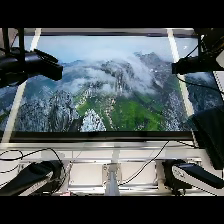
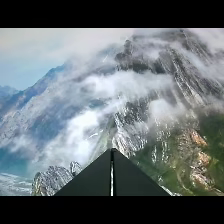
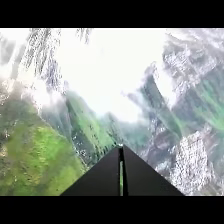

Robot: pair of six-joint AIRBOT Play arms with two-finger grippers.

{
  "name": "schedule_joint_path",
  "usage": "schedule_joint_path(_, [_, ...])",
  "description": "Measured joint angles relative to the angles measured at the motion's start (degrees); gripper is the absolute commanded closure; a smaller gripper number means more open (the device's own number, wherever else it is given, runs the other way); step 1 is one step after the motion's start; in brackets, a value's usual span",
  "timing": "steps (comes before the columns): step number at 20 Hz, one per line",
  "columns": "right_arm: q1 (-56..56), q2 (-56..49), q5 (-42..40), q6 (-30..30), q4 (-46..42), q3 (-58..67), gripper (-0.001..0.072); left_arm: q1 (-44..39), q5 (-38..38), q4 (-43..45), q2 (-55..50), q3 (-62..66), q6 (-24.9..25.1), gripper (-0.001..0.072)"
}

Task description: Fold the clothes and pants, and hang the long-sleeved shirts on hangers.

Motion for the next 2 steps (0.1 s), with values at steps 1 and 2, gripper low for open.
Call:
schedule_joint_path(1, [0.68, 0.00, -0.37, -0.13, -0.02, 0.00, 0.0661, 0.00, 0.00, 0.00, 0.00, 0.00, 0.00, 0.0690])
schedule_joint_path(2, [1.09, 0.00, -0.76, -0.20, -0.11, 0.00, 0.0660, -0.02, 0.00, 0.00, 0.00, 0.00, 0.00, 0.0690])
